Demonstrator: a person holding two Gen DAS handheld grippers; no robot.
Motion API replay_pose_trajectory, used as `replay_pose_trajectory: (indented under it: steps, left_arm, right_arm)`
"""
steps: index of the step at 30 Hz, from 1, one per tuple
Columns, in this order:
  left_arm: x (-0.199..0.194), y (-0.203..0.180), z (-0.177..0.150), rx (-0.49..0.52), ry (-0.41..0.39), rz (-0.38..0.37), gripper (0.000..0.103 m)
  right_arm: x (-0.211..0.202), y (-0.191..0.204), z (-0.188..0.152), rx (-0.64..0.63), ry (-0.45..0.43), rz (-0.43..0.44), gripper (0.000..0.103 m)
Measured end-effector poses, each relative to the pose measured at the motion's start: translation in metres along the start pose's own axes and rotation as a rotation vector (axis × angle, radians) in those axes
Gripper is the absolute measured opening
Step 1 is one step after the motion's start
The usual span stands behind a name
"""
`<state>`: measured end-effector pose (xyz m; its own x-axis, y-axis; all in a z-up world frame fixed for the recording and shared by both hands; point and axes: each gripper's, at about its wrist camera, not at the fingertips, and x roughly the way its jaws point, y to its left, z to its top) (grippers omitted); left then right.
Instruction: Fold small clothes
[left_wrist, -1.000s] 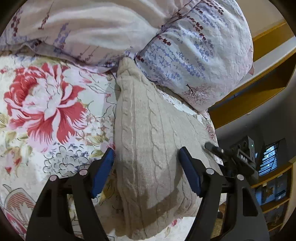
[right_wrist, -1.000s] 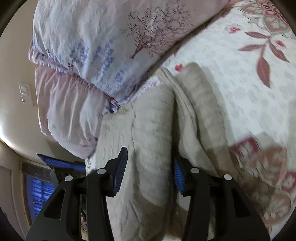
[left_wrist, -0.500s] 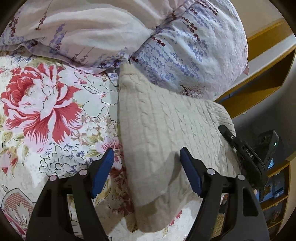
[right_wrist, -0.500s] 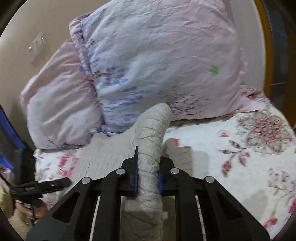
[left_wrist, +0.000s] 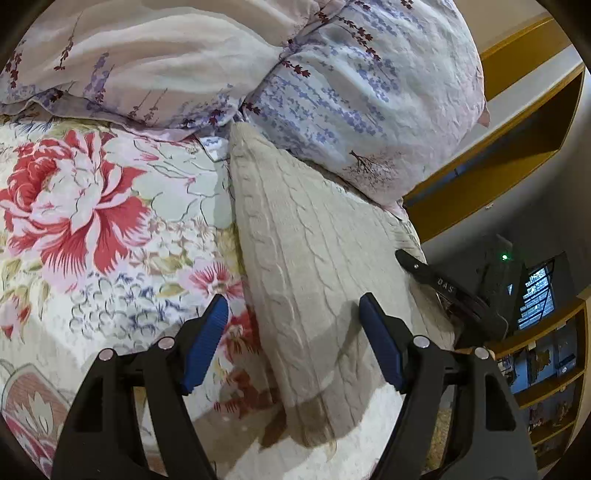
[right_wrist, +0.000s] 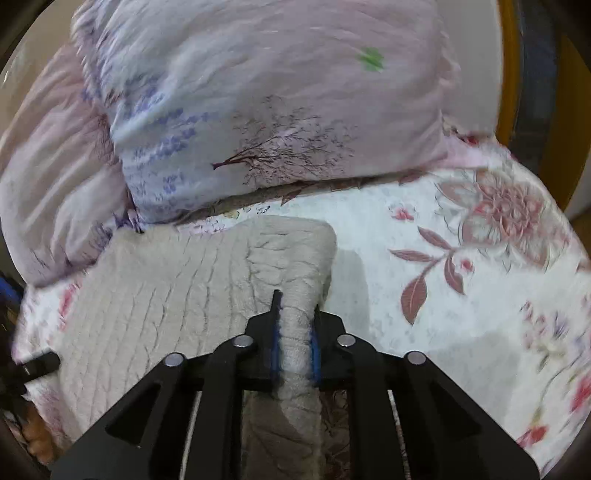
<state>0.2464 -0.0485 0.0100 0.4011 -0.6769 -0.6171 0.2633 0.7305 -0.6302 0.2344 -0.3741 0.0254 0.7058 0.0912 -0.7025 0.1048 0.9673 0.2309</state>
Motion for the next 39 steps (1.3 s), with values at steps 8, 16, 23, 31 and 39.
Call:
replay_pose_trajectory:
  steps: [8, 16, 23, 31, 39]
  left_arm:
    - [-0.013, 0.009, -0.015, -0.074, 0.018, -0.043, 0.073]
    - [-0.018, 0.001, -0.028, -0.054, 0.043, -0.043, 0.073]
    - [-0.016, 0.000, -0.036, -0.057, 0.062, -0.025, 0.068]
    - [-0.014, -0.009, -0.043, 0.010, 0.086, -0.014, 0.021]
    - [-0.018, -0.007, -0.054, 0.034, 0.070, -0.003, 0.013]
  right_arm:
    - [-0.070, -0.046, -0.014, 0.203, -0.070, 0.166, 0.059]
    - [-0.092, -0.046, -0.048, 0.209, -0.023, 0.274, 0.052]
    - [-0.089, -0.032, -0.070, 0.167, 0.029, 0.309, 0.035]
    - [-0.117, -0.012, -0.072, 0.047, -0.089, 0.270, 0.008]
    - [-0.095, -0.023, -0.094, 0.024, -0.021, 0.082, 0.008]
